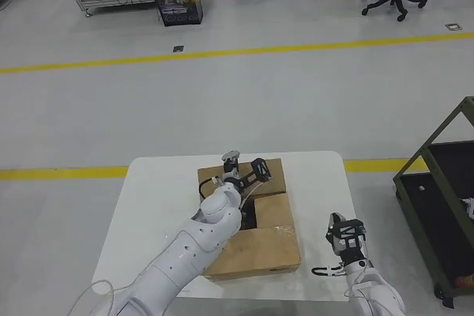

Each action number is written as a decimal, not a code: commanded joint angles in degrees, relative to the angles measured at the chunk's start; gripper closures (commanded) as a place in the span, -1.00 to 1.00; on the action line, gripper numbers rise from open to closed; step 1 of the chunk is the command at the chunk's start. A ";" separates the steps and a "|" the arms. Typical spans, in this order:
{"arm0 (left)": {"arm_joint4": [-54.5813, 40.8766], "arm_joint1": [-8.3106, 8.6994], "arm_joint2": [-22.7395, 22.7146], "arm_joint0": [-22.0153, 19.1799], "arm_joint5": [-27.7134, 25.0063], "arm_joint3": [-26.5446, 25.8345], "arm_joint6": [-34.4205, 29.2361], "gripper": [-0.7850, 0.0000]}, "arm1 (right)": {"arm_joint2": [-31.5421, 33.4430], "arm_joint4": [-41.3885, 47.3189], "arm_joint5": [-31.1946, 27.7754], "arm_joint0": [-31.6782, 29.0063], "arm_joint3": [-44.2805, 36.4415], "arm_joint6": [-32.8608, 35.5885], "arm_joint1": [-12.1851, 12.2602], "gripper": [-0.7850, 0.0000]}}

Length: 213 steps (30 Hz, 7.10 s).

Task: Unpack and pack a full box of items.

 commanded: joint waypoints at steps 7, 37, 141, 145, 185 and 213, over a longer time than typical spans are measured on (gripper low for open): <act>2.87 1.81 -4.31 5.76 -2.58 -13.70 -0.79 -1.00 | 0.95 2.46 -1.24 0.12 -0.70 -0.25 0.03 1.00; -11.44 9.09 -30.85 42.18 -26.28 -54.74 -0.68 -1.00 | 1.73 24.86 -40.02 7.88 9.06 3.60 1.65 1.00; -14.50 12.36 -34.31 44.54 -24.01 -56.85 0.88 -1.00 | -19.32 60.05 -49.88 32.96 16.52 58.19 13.52 0.57; -15.95 12.46 -33.91 44.21 -25.19 -57.84 0.09 -1.00 | -19.05 58.60 -51.41 30.56 12.03 56.65 15.55 0.47; -29.92 14.31 -26.57 40.05 -45.04 -60.90 -20.36 -1.00 | -20.43 51.08 -54.92 19.80 -4.93 24.99 30.16 -0.60; -37.73 16.67 -27.34 40.91 -46.69 -62.76 -22.97 -1.00 | -37.38 56.29 -54.92 29.36 8.66 22.04 28.50 1.00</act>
